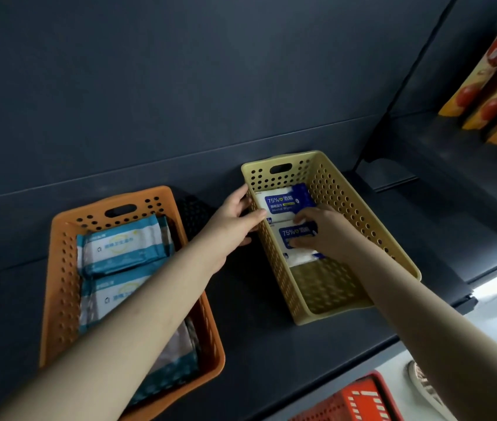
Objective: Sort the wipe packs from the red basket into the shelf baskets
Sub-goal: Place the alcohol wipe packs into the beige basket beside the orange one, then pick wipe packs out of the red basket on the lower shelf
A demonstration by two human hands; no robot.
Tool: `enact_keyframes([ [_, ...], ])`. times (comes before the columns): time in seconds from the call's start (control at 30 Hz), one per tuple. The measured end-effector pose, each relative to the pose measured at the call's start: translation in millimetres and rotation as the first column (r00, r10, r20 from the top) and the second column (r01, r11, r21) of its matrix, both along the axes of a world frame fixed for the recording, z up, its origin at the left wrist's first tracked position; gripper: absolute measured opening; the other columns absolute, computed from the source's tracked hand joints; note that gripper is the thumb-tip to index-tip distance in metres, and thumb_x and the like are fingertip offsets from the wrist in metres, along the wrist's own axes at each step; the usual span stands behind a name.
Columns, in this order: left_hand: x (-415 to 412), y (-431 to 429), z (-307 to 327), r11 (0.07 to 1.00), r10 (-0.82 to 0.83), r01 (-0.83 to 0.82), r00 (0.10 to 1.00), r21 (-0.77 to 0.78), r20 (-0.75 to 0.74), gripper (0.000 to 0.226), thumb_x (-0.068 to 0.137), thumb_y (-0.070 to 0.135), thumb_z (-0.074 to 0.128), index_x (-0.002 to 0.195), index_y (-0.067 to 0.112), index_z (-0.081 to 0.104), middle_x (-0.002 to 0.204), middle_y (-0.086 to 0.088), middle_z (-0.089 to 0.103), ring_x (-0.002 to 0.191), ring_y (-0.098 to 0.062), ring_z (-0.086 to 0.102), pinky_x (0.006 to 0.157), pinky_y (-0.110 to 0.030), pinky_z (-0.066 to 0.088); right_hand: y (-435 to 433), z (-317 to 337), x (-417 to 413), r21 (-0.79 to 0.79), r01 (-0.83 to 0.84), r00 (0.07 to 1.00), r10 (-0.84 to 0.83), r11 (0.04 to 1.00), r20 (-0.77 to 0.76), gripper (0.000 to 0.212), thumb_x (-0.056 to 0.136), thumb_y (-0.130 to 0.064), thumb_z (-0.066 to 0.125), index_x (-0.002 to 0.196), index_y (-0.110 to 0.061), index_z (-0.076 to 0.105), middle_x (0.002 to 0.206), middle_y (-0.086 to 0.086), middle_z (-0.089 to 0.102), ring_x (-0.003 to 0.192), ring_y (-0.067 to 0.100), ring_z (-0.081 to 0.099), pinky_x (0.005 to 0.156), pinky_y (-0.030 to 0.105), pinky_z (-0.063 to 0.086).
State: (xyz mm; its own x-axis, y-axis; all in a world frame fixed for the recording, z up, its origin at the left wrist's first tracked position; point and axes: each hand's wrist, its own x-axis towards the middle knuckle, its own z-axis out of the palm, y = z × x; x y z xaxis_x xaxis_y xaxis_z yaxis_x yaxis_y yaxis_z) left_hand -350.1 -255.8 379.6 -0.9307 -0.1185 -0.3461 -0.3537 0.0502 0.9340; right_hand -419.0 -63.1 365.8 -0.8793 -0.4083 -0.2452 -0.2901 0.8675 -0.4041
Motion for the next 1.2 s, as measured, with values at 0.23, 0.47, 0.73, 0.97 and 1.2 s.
enact_keyframes([
  [0.23, 22, -5, 28, 0.952, -0.057, 0.026, 0.994, -0.304, -0.092, 0.066, 0.091, 0.026, 0.065, 0.149, 0.020, 0.033, 0.150, -0.004, 0.042, 0.134, -0.019, 0.044, 0.110, -0.040, 0.039, 13, 52, 30, 0.008, 0.077, 0.988, -0.075, 0.997, -0.132, 0.055, 0.090, -0.040, 0.063, 0.141, -0.028, 0.046, 0.136, 0.003, 0.057, 0.115, 0.024, 0.058, 0.088, 0.032, 0.047],
  [0.47, 124, -11, 74, 0.819, -0.210, -0.003, 0.929, -0.573, -0.306, 0.045, 0.092, 0.021, 0.062, 0.136, 0.019, 0.051, 0.133, 0.000, 0.058, 0.116, -0.018, 0.059, 0.103, -0.037, 0.046, 28, 105, 158, -0.242, 0.132, 0.902, -0.218, 0.961, -0.372, 0.041, 0.093, -0.033, 0.058, 0.134, -0.032, 0.054, 0.130, 0.002, 0.061, 0.108, 0.024, 0.061, 0.086, 0.029, 0.047],
  [0.73, 349, 22, 19, 0.872, -0.188, -0.023, 0.907, -0.489, -0.377, 0.034, 0.094, 0.018, 0.059, 0.128, 0.022, 0.059, 0.125, 0.006, 0.062, 0.112, -0.011, 0.060, 0.099, -0.033, 0.048, 63, 59, 375, -0.296, 0.187, 0.931, -0.265, 0.937, -0.250, 0.043, 0.094, -0.031, 0.059, 0.136, -0.023, 0.054, 0.119, 0.005, 0.067, 0.104, 0.021, 0.064, 0.078, 0.023, 0.044],
  [0.97, 483, 69, -73, 0.880, -0.174, 0.101, 0.978, -0.464, -0.118, 0.035, 0.095, 0.019, 0.056, 0.130, 0.020, 0.056, 0.131, 0.003, 0.060, 0.117, -0.015, 0.059, 0.098, -0.030, 0.047, 108, -37, 499, -0.127, 0.304, 0.951, -0.308, 0.944, -0.014, 0.039, 0.094, -0.022, 0.057, 0.133, -0.018, 0.057, 0.115, 0.014, 0.069, 0.099, 0.030, 0.065, 0.074, 0.028, 0.044],
  [1.2, 513, 132, -146, 0.920, -0.171, 0.207, 0.976, -0.333, 0.133, 0.035, 0.096, 0.019, 0.055, 0.131, 0.016, 0.055, 0.133, 0.000, 0.059, 0.118, -0.015, 0.058, 0.095, -0.023, 0.044, 176, -103, 520, -0.069, 0.404, 0.902, -0.384, 0.912, 0.196, 0.037, 0.091, -0.016, 0.062, 0.128, -0.010, 0.061, 0.124, 0.014, 0.065, 0.117, 0.029, 0.060, 0.096, 0.031, 0.042],
])
